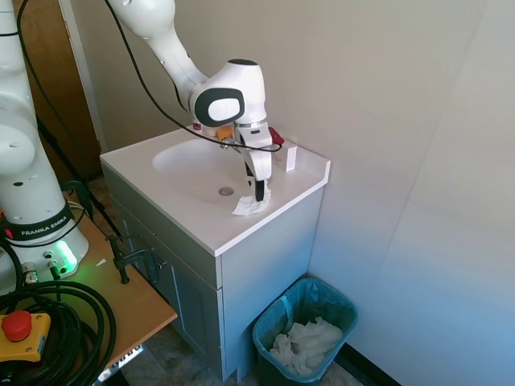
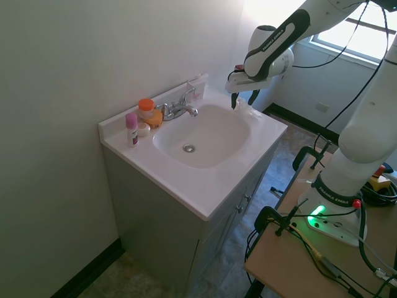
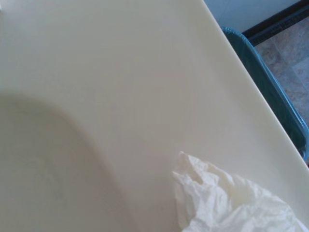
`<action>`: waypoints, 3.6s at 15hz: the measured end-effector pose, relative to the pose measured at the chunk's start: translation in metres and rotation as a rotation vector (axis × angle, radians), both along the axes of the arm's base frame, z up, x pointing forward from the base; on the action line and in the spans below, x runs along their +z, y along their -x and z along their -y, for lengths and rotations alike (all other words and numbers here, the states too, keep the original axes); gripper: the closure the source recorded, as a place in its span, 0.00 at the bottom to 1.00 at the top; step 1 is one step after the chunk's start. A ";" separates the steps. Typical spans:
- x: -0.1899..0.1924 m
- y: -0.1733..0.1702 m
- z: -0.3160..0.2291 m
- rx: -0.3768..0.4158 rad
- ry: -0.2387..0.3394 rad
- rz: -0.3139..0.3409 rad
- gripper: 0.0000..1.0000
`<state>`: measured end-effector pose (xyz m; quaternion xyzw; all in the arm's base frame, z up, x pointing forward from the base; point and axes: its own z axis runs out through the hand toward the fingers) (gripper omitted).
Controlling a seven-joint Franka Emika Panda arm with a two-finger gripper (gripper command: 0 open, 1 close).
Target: Throw the tissue in the trash bin
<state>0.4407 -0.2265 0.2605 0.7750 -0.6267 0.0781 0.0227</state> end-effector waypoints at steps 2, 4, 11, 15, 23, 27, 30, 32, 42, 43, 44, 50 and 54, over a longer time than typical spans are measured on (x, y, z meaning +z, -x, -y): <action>-0.001 0.001 0.001 -0.002 -0.005 0.000 1.00; -0.002 0.000 0.000 0.001 -0.007 0.001 1.00; -0.001 0.000 0.002 0.002 -0.007 0.010 1.00; 0.008 -0.002 0.006 -0.004 0.005 0.038 1.00; 0.098 0.016 0.104 -0.251 0.061 0.214 1.00; 0.055 0.006 0.168 -0.410 0.056 0.197 1.00; 0.002 -0.014 0.195 -0.450 0.045 0.155 1.00; -0.026 -0.021 0.210 -0.464 0.041 0.131 1.00; -0.053 -0.040 0.222 -0.418 0.007 0.085 0.00; -0.053 -0.041 0.222 -0.413 0.003 0.086 0.00; -0.053 -0.042 0.222 -0.407 0.003 0.087 0.00; 0.017 -0.036 0.204 -0.259 0.025 0.218 0.00; 0.082 -0.002 0.162 -0.210 0.034 0.310 0.00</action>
